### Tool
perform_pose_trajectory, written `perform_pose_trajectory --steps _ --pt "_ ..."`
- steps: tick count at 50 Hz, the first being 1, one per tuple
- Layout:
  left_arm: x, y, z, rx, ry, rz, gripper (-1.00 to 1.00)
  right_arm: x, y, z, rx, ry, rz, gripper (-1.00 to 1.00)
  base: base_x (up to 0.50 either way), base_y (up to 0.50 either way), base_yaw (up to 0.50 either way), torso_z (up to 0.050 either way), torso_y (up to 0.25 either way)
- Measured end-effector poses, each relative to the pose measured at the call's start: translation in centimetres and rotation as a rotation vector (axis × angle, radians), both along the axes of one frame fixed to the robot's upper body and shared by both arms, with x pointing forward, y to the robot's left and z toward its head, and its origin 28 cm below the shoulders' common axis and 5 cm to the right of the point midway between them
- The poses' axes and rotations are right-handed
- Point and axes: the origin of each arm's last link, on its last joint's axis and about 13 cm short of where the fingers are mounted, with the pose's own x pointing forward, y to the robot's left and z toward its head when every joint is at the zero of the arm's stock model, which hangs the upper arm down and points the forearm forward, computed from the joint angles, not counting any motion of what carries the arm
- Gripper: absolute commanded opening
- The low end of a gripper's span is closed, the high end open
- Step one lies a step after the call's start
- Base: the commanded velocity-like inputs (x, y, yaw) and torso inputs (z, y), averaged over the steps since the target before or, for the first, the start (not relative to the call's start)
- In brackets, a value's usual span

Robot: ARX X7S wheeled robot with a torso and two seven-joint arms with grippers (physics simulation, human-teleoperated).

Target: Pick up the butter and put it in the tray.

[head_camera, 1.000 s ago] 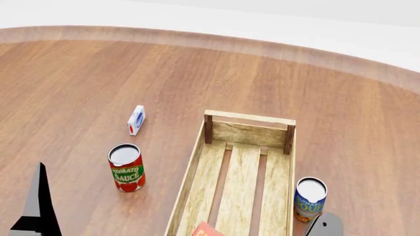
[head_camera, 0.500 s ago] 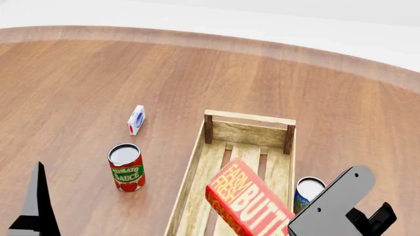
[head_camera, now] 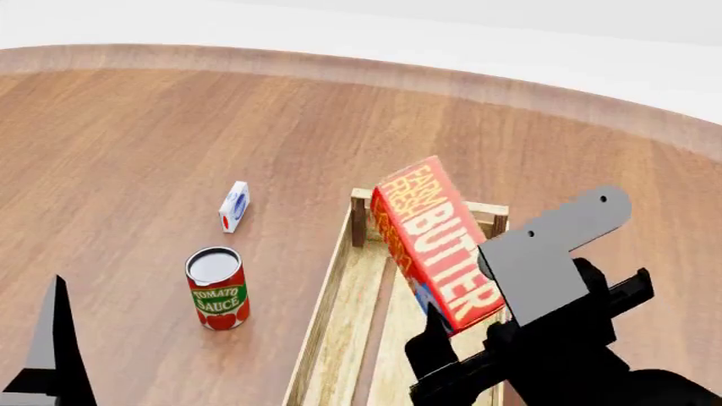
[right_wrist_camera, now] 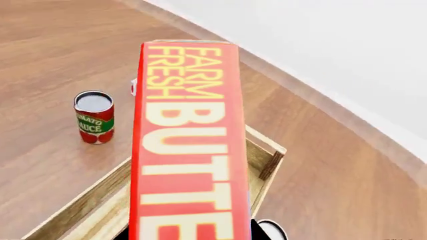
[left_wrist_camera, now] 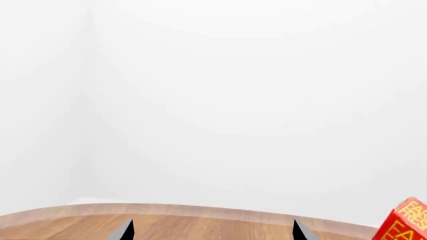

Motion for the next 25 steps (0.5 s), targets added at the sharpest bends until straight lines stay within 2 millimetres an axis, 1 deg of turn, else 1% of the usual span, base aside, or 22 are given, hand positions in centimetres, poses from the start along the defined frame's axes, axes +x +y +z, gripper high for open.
perform_pose_trajectory --steps 14,25 --pt "0.0 0.0 0.0 -0.005 0.000 -0.001 1.00 3.5 2.1 -1.1 0.097 -0.032 -0.151 -1.00 0.00 0.00 0.00 0.000 0.001" --pt "0.1 0.1 0.0 -0.009 0.000 0.002 1.00 5.9 4.5 -2.2 0.160 -0.048 -0.254 -1.00 0.00 0.00 0.00 0.001 0.002"
